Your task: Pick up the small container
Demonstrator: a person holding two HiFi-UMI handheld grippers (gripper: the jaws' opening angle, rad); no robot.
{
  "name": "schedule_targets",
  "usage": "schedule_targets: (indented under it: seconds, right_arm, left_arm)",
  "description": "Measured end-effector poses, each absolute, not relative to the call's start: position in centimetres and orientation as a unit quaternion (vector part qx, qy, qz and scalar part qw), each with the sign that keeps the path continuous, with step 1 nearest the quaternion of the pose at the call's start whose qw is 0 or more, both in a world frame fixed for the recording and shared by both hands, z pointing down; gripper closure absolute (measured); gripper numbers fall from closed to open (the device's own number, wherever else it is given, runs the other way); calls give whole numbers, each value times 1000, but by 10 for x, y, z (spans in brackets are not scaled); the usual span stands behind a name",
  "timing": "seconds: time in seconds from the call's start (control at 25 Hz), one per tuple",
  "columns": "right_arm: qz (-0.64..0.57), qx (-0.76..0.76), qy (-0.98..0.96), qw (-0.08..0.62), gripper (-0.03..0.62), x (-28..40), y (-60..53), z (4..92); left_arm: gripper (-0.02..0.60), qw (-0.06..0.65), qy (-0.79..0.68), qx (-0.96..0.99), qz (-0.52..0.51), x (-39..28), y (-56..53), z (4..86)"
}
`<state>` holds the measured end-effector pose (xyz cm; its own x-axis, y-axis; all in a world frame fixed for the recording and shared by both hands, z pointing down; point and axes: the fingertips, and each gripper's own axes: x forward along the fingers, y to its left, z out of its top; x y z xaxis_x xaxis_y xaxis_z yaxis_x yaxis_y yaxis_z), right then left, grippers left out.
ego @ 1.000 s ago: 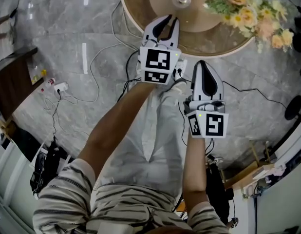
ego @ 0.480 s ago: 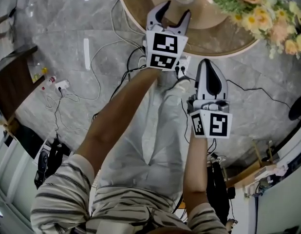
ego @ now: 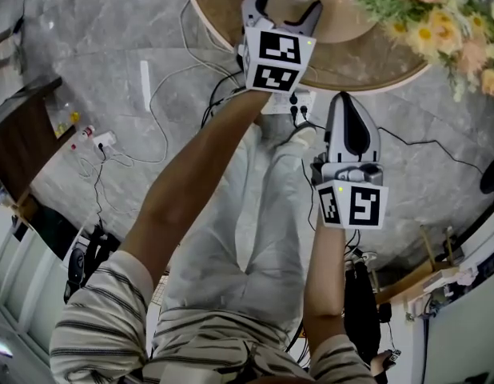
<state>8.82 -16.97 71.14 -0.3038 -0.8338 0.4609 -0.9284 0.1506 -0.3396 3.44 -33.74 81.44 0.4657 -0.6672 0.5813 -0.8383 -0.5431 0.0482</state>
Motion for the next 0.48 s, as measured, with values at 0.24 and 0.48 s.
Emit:
schedule_targets:
  seconds: [0.24, 0.48]
  right_arm:
    - [296, 584, -751, 85, 586, 91, -166, 719]
    - [301, 587, -747, 80, 585, 96, -168, 723]
  left_arm:
    - [241, 153, -440, 846, 259, 41, -347, 820]
    - [246, 138, -437, 847, 269, 48, -357, 830]
